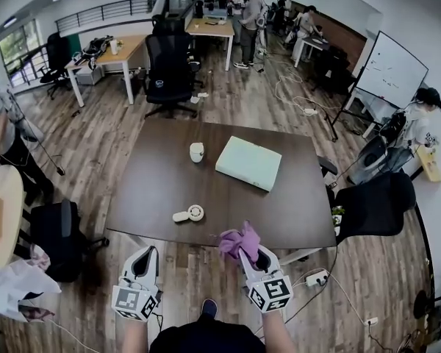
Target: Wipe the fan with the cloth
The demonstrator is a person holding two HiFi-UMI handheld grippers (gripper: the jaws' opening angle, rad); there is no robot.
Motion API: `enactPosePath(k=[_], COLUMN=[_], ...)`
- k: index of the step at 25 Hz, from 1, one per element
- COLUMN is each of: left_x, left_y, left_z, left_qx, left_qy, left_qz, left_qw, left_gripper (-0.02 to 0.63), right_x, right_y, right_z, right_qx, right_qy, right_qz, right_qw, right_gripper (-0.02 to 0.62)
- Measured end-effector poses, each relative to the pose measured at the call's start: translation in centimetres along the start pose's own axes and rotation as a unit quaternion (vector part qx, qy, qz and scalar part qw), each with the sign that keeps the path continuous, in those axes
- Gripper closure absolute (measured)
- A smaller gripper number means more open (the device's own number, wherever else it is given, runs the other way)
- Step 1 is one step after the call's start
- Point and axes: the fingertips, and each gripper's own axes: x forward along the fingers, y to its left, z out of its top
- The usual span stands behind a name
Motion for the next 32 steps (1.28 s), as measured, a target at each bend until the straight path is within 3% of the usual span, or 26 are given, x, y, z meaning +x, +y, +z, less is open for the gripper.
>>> enactPosePath(k=[6, 11, 23, 32], left_x=[2.5, 5.1, 13.7, 16.3], left_y=[2.6, 5.4, 12.0, 13.9], left_z=[-0.2, 0.1, 1.8, -1.4], left_qx=[-0.002, -0.004, 0.003, 0.012], left_qy=[0.009, 0.006, 0.002, 0.037], left_qz=[0.017, 0.015, -0.064, -0.108], left_qw=[0.9998, 0.9999, 0.9979, 0.9934], left_gripper=[0.617, 0.615, 0.615, 0.615], right_x=[4.3, 7.9, 15.5, 17.3], right_y=[-0.5, -0.4, -1.2, -1.2], right_z=[-0.2, 0.3, 2.3, 1.2], right_qx=[0.006, -0.028, -0.013, -0.017], right_qy=[0.013, 0.016, 0.002, 0.014], right_qz=[0.019, 0.012, -0.045, -0.074], right_qw=[1.000, 0.999, 0.999, 0.997], right_gripper=[0.474, 0.474, 0.474, 0.474])
